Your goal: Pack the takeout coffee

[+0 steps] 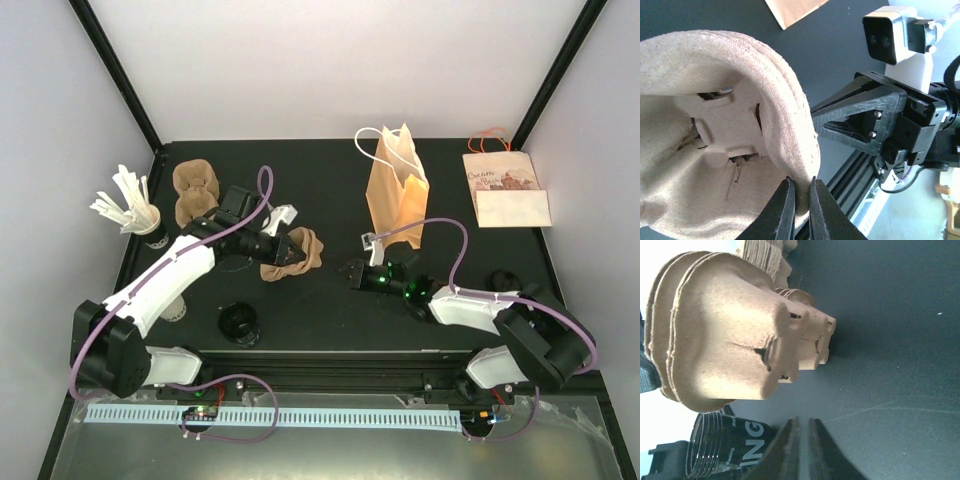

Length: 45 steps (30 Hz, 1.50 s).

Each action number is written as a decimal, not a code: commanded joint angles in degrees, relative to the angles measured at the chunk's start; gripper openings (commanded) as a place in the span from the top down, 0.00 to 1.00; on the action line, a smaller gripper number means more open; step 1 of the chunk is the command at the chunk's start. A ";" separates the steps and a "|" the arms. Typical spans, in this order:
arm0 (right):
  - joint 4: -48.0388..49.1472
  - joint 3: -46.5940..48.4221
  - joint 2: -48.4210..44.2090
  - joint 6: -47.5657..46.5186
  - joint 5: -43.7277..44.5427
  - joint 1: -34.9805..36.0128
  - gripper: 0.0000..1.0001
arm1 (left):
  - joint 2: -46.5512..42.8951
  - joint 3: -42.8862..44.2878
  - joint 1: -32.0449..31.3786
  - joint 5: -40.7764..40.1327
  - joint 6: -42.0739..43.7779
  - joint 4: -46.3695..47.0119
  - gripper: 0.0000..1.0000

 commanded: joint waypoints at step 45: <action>7.42 8.90 5.64 6.78 -6.19 1.44 0.99 | 0.61 -4.90 0.06 14.74 -1.10 10.67 0.95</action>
